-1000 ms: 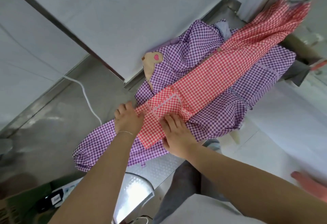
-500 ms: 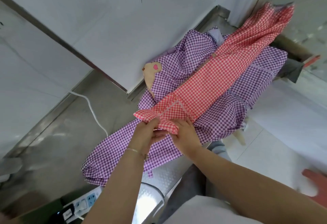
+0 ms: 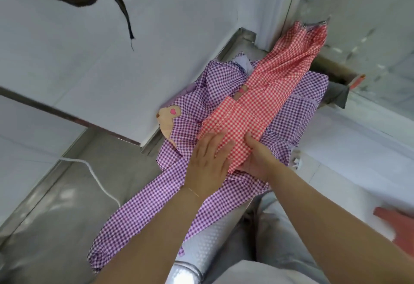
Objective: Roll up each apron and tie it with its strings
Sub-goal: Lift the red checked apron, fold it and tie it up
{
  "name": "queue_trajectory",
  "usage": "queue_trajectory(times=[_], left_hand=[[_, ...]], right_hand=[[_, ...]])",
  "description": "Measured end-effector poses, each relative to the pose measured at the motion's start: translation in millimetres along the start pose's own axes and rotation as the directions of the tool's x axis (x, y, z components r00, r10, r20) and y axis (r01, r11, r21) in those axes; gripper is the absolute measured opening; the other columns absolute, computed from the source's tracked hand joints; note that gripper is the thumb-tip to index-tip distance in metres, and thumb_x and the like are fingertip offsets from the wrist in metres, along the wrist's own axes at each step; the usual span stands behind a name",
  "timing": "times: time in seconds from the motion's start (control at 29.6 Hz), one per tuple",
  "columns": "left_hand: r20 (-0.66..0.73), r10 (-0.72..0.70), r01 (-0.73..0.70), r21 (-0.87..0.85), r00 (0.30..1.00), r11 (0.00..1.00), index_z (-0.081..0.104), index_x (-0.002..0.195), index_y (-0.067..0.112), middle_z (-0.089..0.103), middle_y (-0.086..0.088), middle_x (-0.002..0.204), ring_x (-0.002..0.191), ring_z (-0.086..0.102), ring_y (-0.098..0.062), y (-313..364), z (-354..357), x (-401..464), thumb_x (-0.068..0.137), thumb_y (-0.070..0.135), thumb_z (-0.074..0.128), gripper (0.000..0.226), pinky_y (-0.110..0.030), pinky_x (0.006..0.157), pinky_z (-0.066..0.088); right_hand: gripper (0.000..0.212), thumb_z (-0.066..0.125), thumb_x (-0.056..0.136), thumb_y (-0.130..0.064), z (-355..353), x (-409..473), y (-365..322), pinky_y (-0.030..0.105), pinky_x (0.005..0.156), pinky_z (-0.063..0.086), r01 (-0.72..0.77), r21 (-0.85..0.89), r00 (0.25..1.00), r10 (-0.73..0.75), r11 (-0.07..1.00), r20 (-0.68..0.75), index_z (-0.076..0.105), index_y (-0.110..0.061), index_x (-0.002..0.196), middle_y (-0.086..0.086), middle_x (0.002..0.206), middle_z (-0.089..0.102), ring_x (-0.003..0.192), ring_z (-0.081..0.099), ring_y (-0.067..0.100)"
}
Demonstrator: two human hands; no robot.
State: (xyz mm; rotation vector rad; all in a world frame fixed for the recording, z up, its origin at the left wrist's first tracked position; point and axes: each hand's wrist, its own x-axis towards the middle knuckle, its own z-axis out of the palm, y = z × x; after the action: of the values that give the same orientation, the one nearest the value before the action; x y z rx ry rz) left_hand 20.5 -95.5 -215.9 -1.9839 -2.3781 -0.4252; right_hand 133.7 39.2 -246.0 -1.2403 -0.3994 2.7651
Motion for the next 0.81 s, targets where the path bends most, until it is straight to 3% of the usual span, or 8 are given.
queue_trajectory(times=[0.14,0.24,0.3,0.41,0.54,0.61,0.68,0.81], left_hand=[[0.217,0.015,-0.04,0.111,0.976,0.993,0.024,0.15,0.028,0.021,-0.006,0.159,0.147,0.016,-0.032,-4.0,24.4,18.1,0.097,0.046,0.039,0.058,-0.055,0.114,0.019],[0.255,0.019,-0.041,0.078,0.967,0.996,0.028,0.149,0.028,0.022,-0.005,0.159,0.147,0.016,-0.031,-8.4,30.9,35.8,0.095,0.052,0.038,0.06,-0.058,0.113,0.021],[0.253,-0.133,0.13,0.03,0.958,0.991,0.024,0.15,0.026,0.019,-0.007,0.159,0.147,0.013,-0.03,-13.5,28.8,40.4,0.093,0.057,0.039,0.066,-0.057,0.117,0.015],[0.31,-0.362,0.396,-0.054,0.879,0.917,0.011,0.152,0.02,0.018,-0.009,0.158,0.144,0.02,-0.029,-19.2,28.7,57.8,0.088,0.066,0.042,0.084,-0.049,0.117,0.017],[0.445,-0.373,0.455,-0.091,0.814,0.886,0.007,0.152,0.02,0.029,-0.008,0.153,0.136,0.035,-0.027,-27.9,29.4,80.2,0.081,0.075,0.041,0.096,-0.045,0.112,0.028],[0.476,-0.405,0.521,-0.139,0.781,0.842,0.017,0.149,0.019,0.037,-0.009,0.148,0.131,0.041,-0.029,-34.8,30.6,85.1,0.075,0.082,0.036,0.099,-0.047,0.109,0.035],[0.503,-0.46,0.609,-0.179,0.732,0.773,0.027,0.143,0.016,0.045,-0.01,0.14,0.125,0.047,-0.03,-38.2,32.4,89.9,0.071,0.084,0.039,0.1,-0.048,0.104,0.041],[0.661,-0.501,0.761,-0.169,0.559,0.627,0.034,0.139,0.015,0.047,-0.009,0.138,0.12,0.052,-0.029,-45.0,32.0,109.7,0.064,0.087,0.049,0.105,-0.048,0.1,0.045]], right_hand=[[0.053,0.047,0.094,-0.045,-1.7,-5.6,-9.3,0.048,0.098,0.049,0.024,-0.3,1.0,-0.022,0.954,0.008,0.044,-0.014,0.138,0.008,0.128,0.063,0.117,0.06,0.028],[0.053,0.058,0.093,-0.037,-5.6,-4.9,-19.5,0.034,0.083,0.057,0.154,-0.414,0.972,-0.214,0.897,-0.102,0.044,-0.012,0.138,0.004,0.124,0.064,0.107,0.066,0.02],[0.064,0.065,0.089,-0.035,-7.5,-5.7,-17.8,0.031,0.083,0.057,0.216,-0.489,0.931,-0.329,0.845,-0.156,0.039,-0.013,0.142,0.003,0.134,0.057,0.11,0.063,0.019],[0.077,0.07,0.085,-0.034,-11.8,-4.0,-20.8,0.042,0.099,0.05,0.186,-0.615,0.87,-0.419,0.766,-0.258,0.027,-0.011,0.146,0.003,0.143,0.045,0.124,0.052,0.024],[0.077,0.067,0.088,-0.032,-6.6,-2.8,-45.0,0.036,0.104,0.041,0.171,-0.716,0.739,-0.568,0.677,-0.361,0.02,-0.007,0.144,0.01,0.145,0.04,0.129,0.046,0.028],[0.084,0.067,0.086,-0.037,-5.8,2.2,-58.3,0.044,0.109,0.038,0.109,-0.782,0.69,-0.613,0.614,-0.385,0.017,-0.009,0.147,0.011,0.149,0.035,0.133,0.042,0.03],[0.088,0.068,0.084,-0.042,-5.4,6.0,-69.0,0.05,0.111,0.035,0.063,-0.813,0.68,-0.621,0.578,-0.389,0.017,-0.012,0.149,0.01,0.151,0.033,0.136,0.039,0.03],[0.082,0.063,0.089,-0.037,-2.4,8.8,-81.3,0.042,0.109,0.035,0.094,-0.787,0.731,-0.579,0.61,-0.361,0.015,-0.01,0.149,0.011,0.151,0.034,0.135,0.04,0.029]])
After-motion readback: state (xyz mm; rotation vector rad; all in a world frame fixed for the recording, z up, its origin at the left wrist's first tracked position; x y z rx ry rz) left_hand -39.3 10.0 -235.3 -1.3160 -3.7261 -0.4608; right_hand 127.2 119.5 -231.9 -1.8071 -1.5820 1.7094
